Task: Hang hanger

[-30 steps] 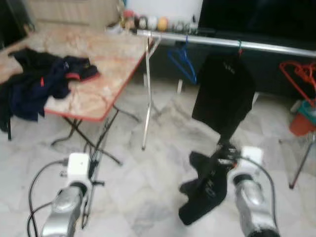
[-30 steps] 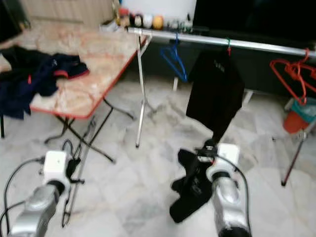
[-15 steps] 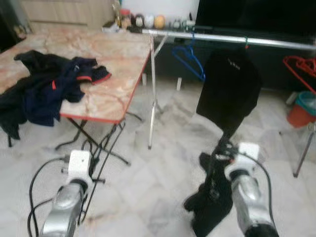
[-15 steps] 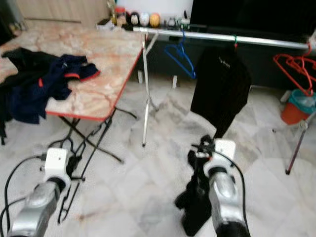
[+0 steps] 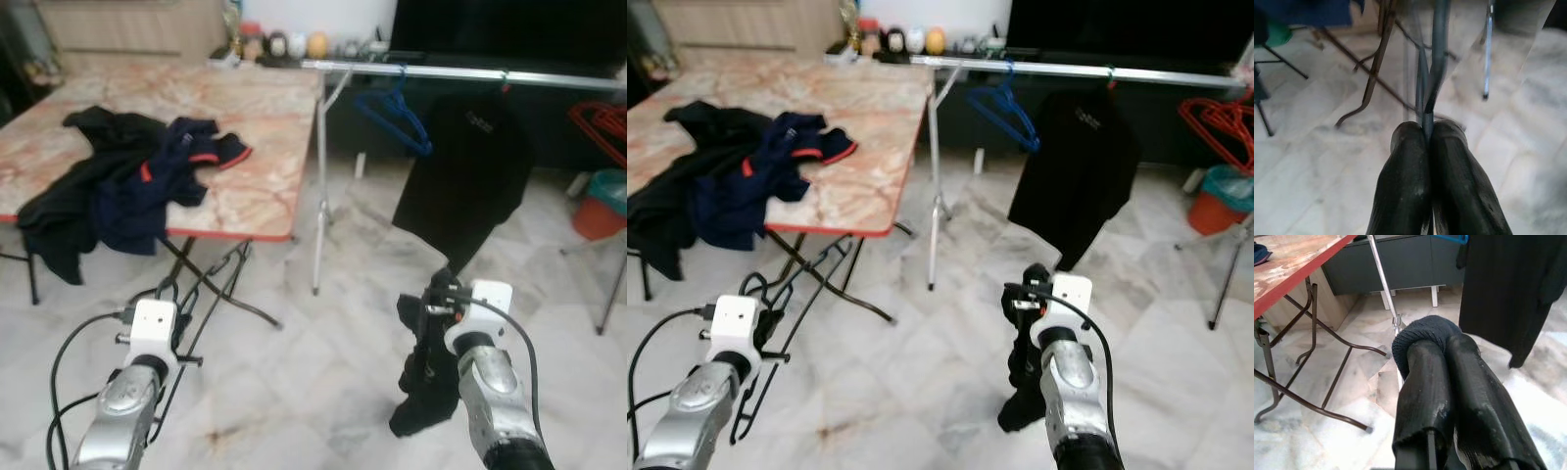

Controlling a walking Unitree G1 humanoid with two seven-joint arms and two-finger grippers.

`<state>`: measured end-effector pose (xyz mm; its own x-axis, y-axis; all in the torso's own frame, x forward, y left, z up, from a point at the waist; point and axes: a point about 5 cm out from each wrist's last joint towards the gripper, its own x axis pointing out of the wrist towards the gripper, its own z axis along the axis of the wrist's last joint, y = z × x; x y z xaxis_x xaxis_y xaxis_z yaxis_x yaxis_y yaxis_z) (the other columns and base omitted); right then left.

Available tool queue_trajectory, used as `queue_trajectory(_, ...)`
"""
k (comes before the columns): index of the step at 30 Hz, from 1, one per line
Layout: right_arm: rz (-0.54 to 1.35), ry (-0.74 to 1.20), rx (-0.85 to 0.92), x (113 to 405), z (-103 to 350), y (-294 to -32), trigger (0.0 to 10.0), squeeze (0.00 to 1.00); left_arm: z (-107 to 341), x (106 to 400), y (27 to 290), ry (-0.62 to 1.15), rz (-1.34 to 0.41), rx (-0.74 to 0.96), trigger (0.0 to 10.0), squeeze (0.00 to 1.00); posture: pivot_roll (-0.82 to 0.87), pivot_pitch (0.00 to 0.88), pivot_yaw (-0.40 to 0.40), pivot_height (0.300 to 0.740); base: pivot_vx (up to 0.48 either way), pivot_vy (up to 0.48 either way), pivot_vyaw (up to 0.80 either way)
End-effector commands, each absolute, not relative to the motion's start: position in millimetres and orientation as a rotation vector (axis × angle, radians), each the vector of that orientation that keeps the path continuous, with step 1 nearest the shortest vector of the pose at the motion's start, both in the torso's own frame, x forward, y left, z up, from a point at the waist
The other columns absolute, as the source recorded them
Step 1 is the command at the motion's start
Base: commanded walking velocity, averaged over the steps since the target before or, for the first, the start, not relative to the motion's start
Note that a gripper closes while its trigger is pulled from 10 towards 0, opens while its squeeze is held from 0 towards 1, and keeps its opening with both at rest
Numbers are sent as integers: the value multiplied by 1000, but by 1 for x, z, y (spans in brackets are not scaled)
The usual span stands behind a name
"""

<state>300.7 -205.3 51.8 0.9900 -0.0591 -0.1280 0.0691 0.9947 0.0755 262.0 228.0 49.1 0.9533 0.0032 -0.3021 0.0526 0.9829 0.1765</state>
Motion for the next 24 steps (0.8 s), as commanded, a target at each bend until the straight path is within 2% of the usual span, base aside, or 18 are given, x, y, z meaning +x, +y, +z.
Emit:
queue_trajectory(1,-77,111,80,301,54,-209,10000,0,42,254,231,350,-64,267,10000,0,32,0,3,719,0,401,0)
queue_trajectory(3,-77,111,81,302,55,-209,10000,0,31,246,237,400,-70,321,10000,0,32,0,3,719,0,394,0)
queue_trajectory(6,-75,109,81,303,56,-208,10000,0,22,239,245,443,-49,315,10000,0,36,0,2,719,0,396,0)
queue_trajectory(9,-67,109,79,304,56,-206,10000,0,4,227,256,551,-54,407,10000,0,42,0,-1,719,0,398,0)
queue_trajectory(17,-66,97,71,306,59,-208,10000,0,-25,205,273,701,33,351,10000,0,39,0,-4,719,0,394,0)
queue_trajectory(24,-48,74,45,310,65,-205,10000,0,-33,201,275,747,59,334,10000,0,41,0,-4,719,0,387,0)
